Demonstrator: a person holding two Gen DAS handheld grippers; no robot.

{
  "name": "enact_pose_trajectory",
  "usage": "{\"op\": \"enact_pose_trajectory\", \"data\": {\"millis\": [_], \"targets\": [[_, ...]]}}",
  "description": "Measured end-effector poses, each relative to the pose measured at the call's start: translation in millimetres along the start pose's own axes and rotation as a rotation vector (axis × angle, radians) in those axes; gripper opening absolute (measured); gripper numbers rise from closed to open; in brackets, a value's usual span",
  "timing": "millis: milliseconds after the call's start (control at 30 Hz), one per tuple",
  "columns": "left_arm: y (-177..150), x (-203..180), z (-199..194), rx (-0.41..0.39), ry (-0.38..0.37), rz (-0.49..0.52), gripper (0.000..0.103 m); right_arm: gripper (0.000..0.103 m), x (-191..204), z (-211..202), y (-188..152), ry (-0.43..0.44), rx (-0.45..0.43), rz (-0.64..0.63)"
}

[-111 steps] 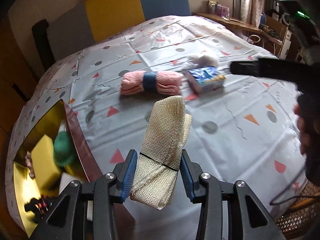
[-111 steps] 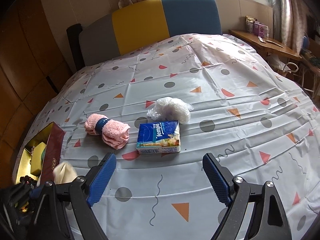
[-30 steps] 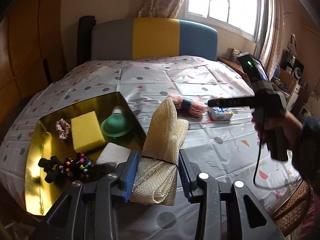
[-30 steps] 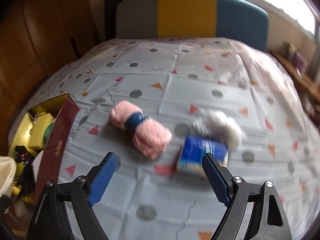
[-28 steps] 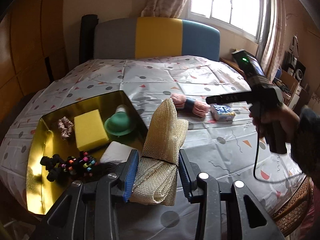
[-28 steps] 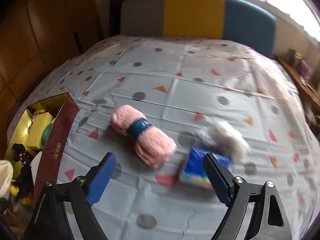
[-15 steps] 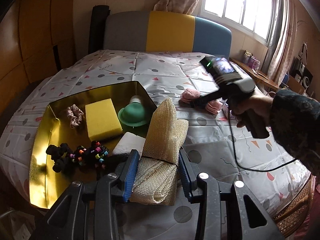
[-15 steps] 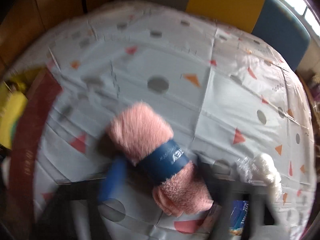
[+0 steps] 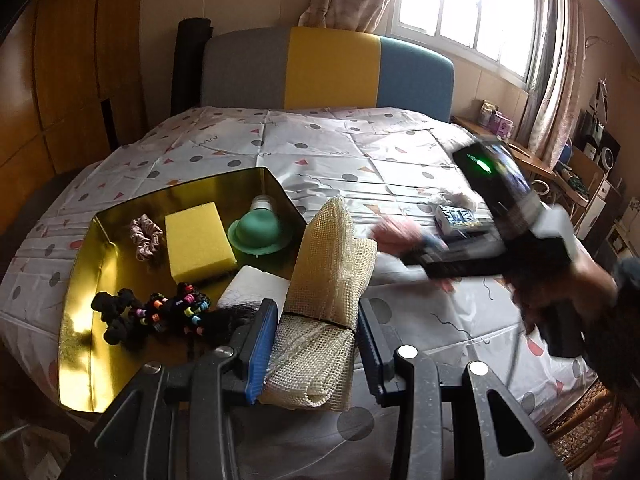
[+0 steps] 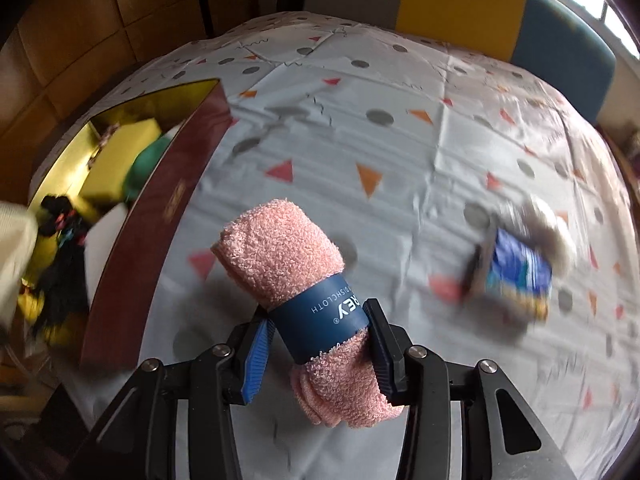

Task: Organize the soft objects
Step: 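Close the right gripper around the banded middle of the pink towel roll, then lower the mesh pouch into the gold tray and open the left gripper while the right lifts the towel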

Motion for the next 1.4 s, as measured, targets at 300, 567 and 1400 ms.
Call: {"op": "enact_pose_trajectory", "data": {"millis": [300, 567, 1400], "targets": [[-4, 9, -2, 0.000, 0.059, 0.000, 0.039, 0.037, -16, 1, -42, -0.020, -0.052, 0.050], [-9, 19, -4, 0.001, 0.091, -0.009, 0.039, 0.037, -15, 0, -43, -0.023, -0.062, 0.024], [-17, 39, 1, 0.024, 0.135, -0.034, 0.040, 0.035, -3, -5, -27, 0.027, -0.145, -0.014]]}}
Point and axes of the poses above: each gripper's, at about its wrist camera, not at the fingertips, and z roughly the way its jaws point, x to its left, y to its top, the point moved 7 cm from there along z, roughly the way its jaws point, and after that the axes turned 13 degrees about y, right-handed, at the moved point
